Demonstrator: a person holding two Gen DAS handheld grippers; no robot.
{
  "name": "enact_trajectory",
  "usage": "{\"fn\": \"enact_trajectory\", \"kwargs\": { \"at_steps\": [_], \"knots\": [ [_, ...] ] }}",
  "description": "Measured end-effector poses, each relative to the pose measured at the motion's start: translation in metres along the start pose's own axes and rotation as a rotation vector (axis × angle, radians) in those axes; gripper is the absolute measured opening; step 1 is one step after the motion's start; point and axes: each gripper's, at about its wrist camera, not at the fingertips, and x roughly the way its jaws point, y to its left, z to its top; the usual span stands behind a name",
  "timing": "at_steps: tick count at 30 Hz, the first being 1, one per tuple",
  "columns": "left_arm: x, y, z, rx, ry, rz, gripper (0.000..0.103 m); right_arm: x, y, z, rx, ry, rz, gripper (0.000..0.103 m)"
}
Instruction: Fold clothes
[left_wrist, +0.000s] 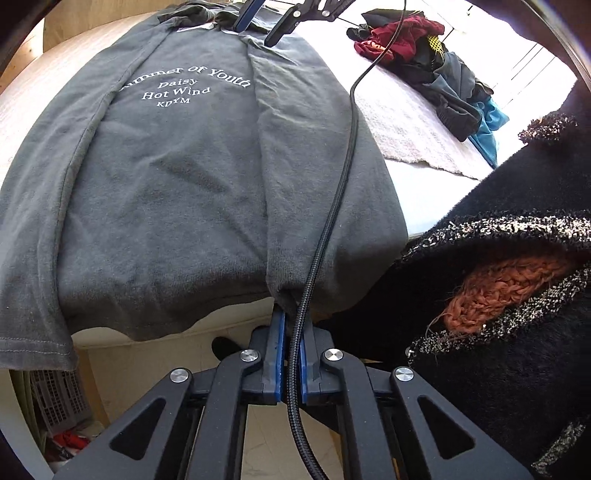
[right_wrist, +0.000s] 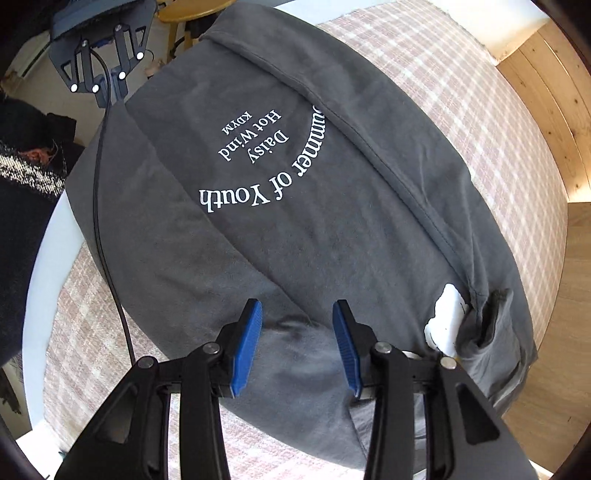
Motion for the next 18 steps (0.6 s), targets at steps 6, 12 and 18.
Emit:
{"fn": "enact_trajectory", "kwargs": {
  "at_steps": [6, 12, 18],
  "knots": [
    [-0.012, -0.003, -0.003, -0.031, -0.022, 0.003, 0.005, 0.014, -0.033, -0.044, 0.023, 0.05, 0.059, 0.008],
    [-0.021, -0.003, -0.007, -0.041, -0.024, 0.022, 0.005, -0.02, -0.017, -0.027, 0.08, -0.021, 0.046, 0.003],
    [-0.023, 0.007, -0.012, -0.069, -0.024, 0.014, 0.005, -0.023, -0.012, -0.021, 0.1, 0.004, 0.065, 0.004]
  ]
}}
